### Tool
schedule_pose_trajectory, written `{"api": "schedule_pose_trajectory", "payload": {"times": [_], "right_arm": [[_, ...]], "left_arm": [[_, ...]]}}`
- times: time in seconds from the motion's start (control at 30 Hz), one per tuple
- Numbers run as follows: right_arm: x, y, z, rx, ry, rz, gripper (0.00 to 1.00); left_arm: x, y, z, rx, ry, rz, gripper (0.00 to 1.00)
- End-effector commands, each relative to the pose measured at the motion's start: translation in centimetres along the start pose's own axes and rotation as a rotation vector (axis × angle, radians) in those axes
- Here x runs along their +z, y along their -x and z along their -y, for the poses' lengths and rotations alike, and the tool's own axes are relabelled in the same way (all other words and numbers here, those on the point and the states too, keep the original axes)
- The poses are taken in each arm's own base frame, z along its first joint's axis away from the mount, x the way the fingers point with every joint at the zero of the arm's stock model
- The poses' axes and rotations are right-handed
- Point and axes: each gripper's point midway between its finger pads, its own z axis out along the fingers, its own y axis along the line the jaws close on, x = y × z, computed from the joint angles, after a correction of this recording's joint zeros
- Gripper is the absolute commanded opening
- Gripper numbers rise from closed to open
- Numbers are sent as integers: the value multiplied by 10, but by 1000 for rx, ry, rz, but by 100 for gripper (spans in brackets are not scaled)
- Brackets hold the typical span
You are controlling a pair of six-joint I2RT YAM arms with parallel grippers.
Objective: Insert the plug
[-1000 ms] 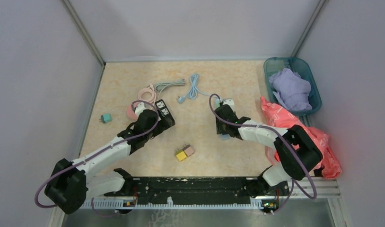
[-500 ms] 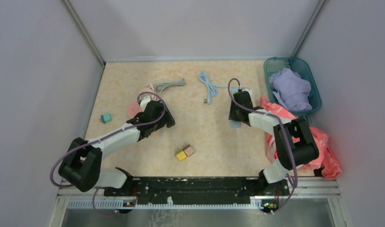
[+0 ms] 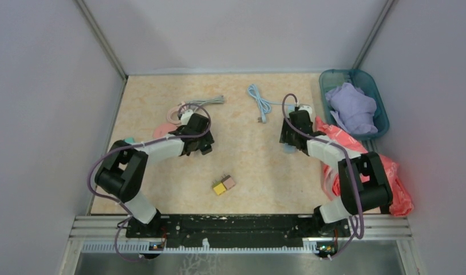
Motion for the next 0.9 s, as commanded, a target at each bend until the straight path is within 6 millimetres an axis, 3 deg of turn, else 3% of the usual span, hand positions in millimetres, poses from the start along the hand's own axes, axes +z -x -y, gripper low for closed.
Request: {"api": "schedule_pose_trajectory", "payload": {"times": [0.0,0.23,0.37,0.87], "right_arm": [[-24,22,-8,-8,55,90,68],[-60,23,-30,-75,134,160,71],[-77,20,-52,-121,212,179,71],[-85,4,-71,-155,302,162,70]], "left_arm": [[9,5,3,35,15,-4,84],[12,-22,16,96,-62,-134,56],[3,-46,34,114,-155,-218,47],[-52,-127,126,210,-370,-343,49]]}}
